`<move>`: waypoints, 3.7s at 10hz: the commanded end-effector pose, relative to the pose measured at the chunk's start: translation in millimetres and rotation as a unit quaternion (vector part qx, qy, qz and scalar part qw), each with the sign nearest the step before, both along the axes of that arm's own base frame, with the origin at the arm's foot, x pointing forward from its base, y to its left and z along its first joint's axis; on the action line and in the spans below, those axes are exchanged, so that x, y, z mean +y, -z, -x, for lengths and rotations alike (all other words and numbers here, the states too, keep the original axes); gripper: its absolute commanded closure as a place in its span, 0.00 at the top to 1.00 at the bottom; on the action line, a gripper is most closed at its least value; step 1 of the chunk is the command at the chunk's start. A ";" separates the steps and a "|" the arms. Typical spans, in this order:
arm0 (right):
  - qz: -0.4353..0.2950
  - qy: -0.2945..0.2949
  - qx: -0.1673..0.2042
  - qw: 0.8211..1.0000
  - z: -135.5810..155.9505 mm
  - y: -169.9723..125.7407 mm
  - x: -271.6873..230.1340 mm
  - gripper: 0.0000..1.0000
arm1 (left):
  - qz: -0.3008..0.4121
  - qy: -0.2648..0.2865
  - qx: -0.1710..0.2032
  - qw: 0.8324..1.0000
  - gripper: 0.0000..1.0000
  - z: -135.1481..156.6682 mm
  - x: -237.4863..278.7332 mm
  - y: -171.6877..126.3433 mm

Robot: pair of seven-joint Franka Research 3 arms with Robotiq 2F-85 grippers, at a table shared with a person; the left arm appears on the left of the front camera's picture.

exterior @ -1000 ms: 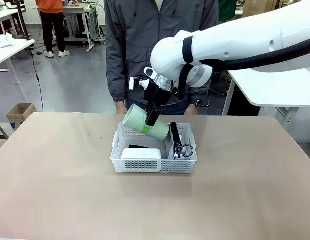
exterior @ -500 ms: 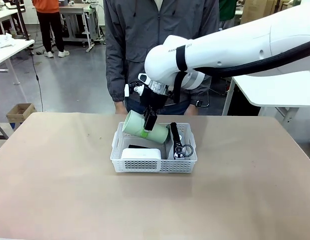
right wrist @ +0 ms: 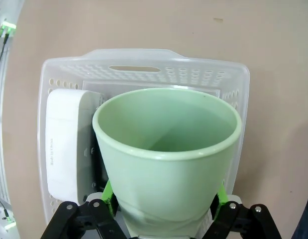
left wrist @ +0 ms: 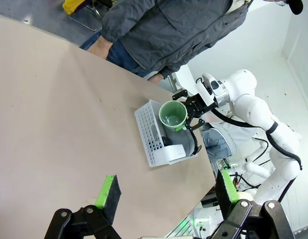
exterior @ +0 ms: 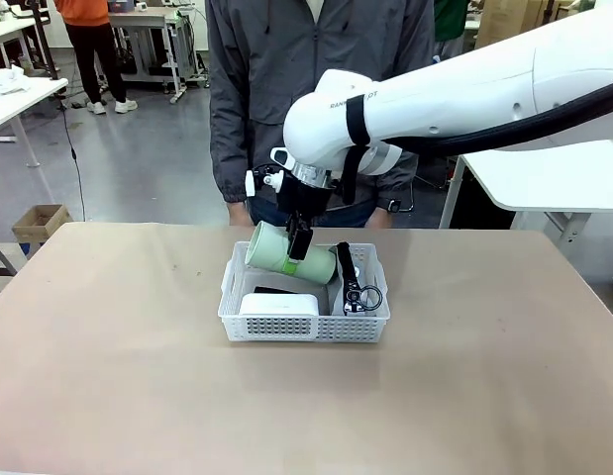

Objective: Efficiently arrange items inside the basket to fit them all.
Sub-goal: Pick up the Reusable plastic cup and place it inside the Organizing basket.

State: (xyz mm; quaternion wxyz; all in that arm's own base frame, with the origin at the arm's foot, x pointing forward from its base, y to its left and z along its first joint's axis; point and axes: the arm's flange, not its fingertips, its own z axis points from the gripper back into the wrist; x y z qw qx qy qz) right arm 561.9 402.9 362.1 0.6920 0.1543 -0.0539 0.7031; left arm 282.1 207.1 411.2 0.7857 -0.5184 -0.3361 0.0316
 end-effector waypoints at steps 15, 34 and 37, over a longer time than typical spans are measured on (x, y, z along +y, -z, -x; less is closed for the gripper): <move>0.024 -0.005 0.002 1.000 -3.8 -6.2 2.9 1.00 | -0.001 0.006 -0.005 1.000 1.00 3.2 2.1 -0.9; -0.284 0.548 0.435 0.655 181.1 -3.5 -433.7 1.00 | -0.001 0.006 -0.005 1.000 1.00 3.2 2.1 -0.9; -0.284 0.548 0.435 0.655 181.1 -3.5 -433.7 1.00 | -0.001 0.006 -0.005 1.000 1.00 3.2 2.1 -0.9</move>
